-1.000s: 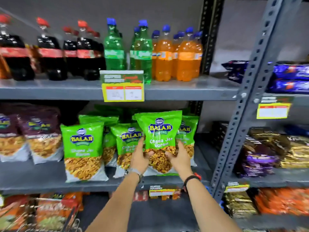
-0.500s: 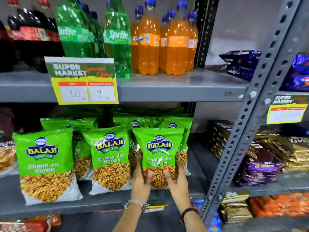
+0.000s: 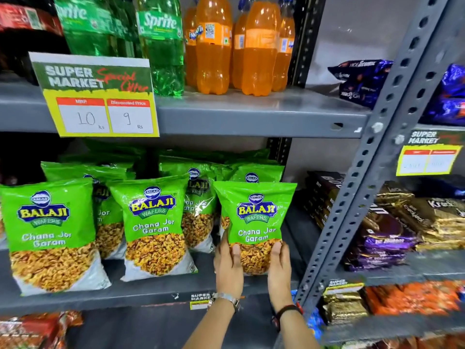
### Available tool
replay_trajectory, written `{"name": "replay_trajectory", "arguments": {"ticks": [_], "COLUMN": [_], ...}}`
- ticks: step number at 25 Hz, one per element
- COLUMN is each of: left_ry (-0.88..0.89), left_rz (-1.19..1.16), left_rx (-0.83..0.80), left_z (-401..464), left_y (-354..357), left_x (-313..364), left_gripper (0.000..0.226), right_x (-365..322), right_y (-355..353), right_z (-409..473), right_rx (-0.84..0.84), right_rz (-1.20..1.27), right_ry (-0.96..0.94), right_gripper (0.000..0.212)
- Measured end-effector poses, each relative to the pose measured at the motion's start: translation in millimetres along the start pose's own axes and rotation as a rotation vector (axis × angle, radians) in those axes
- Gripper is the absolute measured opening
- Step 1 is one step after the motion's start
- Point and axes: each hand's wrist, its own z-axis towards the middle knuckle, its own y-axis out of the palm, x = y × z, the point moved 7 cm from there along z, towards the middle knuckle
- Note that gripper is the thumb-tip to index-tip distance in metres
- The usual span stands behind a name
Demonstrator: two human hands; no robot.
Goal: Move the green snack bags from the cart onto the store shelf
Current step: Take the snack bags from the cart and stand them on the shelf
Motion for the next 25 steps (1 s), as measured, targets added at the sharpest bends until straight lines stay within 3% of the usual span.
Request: {"name": "replay_trajectory", "arguments": {"ticks": [5,7,10,11,13,16,20,22,25], "left_ry": [-0.073,-0.042,-0.001,0.003,0.048,0.124,0.05,-0.038,-0.034], "left_rz": [0.097,0.082,0.019,0.019,0.061,0.203,0.308,0.379,0.284], "left_rx": [-0.009,-0.039,-0.076,-0.057,0.026,0.229,0.351,0.255,0.085], "left_z": [9,10,-1,-5,-10,-15,-8,7,26], "left_y": [5,3,-6,-15,-42,-105,-175,-190,-187], "left_x": [-9,-9,-7,-8,-7,-1,-7,-21,-33], "left_gripper": [0.046,0.047,0.048,0.048,0.045,0.048,0.104,0.108,0.075], "right_x": [7,7,-2,-9,-22,-38,-48,-38,-20], "right_y": [0,0,-12,-16,-10,42,119,148,175], "right_z": [10,7,-13,-26,-53,-83,-90,-85,-80], "right_rx": [-0.056,-0.045,0.178,0.276,0.374,0.188,-0.14,-0.318,-0.485], "right_rz": [-0.033,-0.037,-0.132,-0.142,-0.137,-0.206,-0.339,-0.382,-0.464], "right_ry": [0.017,0.014,-0.125,-0.192,-0.297,-0.423,-0.431,-0.313,-0.171], "right_gripper": [0.034,0.044,0.091,0.097,0.089,0.069,0.038,0.053,0.077]}}
